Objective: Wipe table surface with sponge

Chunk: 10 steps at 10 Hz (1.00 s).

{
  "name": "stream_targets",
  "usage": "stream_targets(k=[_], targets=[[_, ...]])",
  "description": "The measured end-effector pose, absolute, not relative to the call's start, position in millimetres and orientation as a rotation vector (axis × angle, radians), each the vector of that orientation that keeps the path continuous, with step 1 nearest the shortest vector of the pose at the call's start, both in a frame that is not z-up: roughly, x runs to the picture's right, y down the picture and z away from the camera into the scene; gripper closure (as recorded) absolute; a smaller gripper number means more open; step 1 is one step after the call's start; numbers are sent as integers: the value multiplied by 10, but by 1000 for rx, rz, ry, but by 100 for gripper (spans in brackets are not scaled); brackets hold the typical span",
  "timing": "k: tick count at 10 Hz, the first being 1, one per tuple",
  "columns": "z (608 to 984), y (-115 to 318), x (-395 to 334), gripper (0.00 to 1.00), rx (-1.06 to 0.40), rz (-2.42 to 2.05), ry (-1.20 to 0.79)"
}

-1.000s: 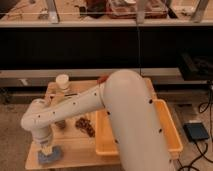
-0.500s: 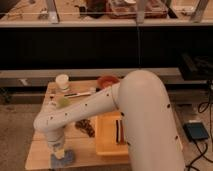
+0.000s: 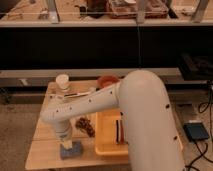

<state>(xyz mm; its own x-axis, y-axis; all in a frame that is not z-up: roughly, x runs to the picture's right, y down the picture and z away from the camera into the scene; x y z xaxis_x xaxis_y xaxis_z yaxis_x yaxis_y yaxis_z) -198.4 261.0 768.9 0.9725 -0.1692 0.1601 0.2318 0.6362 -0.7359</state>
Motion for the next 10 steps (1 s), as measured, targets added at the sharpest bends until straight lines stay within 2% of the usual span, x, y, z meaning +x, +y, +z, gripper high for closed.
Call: stream_targets(k=[4, 7, 10], targets=[[7883, 2314, -2121, 100, -788, -215, -88], [7737, 2269, -2465, 100, -761, -236, -158], [7534, 2405, -2835, 100, -761, -304, -232]])
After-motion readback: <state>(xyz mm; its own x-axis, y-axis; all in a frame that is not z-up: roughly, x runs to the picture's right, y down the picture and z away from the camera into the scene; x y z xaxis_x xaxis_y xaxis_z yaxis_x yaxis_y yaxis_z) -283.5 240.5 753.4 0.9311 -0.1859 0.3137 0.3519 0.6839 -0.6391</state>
